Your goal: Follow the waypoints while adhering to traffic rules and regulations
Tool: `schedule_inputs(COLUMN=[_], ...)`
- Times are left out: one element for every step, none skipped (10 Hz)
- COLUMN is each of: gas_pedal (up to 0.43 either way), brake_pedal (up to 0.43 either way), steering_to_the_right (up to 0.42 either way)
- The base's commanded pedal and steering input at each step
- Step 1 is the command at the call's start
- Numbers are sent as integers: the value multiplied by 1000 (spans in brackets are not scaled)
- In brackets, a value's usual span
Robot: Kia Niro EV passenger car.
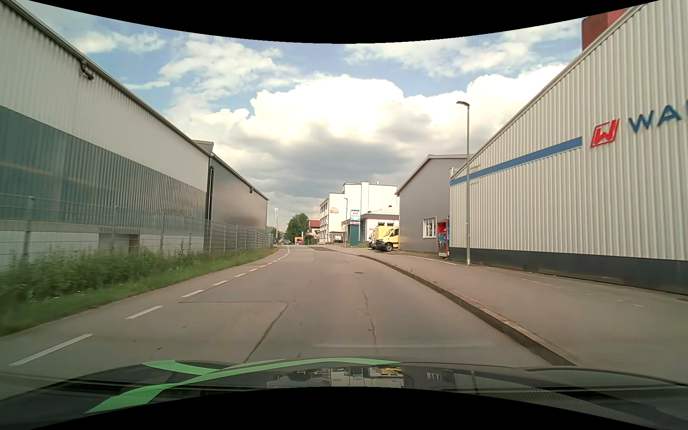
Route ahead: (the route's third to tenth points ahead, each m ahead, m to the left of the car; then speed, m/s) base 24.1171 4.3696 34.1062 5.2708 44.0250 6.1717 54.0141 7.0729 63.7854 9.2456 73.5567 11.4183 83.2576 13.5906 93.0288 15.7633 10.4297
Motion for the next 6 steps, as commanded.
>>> schedule_inputs(gas_pedal=[209,209,209,197,197,189], brake_pedal=[0,0,0,0,0,0], steering_to_the_right=[-25,-25,-25,-25,-25,-25])
